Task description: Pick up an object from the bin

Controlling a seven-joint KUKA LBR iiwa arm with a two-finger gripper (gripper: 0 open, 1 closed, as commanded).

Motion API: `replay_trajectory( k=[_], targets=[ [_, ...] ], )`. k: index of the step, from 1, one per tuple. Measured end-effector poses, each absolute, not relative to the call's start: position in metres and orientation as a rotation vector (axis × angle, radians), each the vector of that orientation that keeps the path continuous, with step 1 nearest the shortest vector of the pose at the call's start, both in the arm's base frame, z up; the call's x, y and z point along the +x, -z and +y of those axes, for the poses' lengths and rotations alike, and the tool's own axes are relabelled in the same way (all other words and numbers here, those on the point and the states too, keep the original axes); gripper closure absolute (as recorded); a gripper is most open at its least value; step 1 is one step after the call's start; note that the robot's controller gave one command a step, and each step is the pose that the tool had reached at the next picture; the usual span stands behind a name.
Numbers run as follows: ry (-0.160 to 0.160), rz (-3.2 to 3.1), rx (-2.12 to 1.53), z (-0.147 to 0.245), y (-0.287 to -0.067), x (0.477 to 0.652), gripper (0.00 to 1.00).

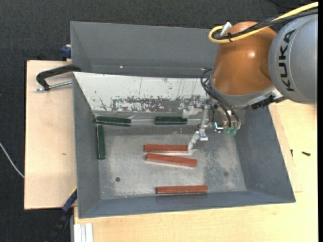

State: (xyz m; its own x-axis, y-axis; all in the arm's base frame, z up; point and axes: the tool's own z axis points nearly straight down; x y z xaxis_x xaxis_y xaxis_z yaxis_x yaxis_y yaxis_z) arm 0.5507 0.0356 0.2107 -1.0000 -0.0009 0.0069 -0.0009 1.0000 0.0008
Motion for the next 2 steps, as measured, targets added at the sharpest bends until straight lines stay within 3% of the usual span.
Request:
replay_trajectory(
  k=[1, 2],
  targets=[
    [0.002, -3.143, 0.000, 0.035, -0.215, 0.552, 0.00],
    [0.003, -3.151, -0.023, 0.039, -0.173, 0.558, 0.00]
  ],
)
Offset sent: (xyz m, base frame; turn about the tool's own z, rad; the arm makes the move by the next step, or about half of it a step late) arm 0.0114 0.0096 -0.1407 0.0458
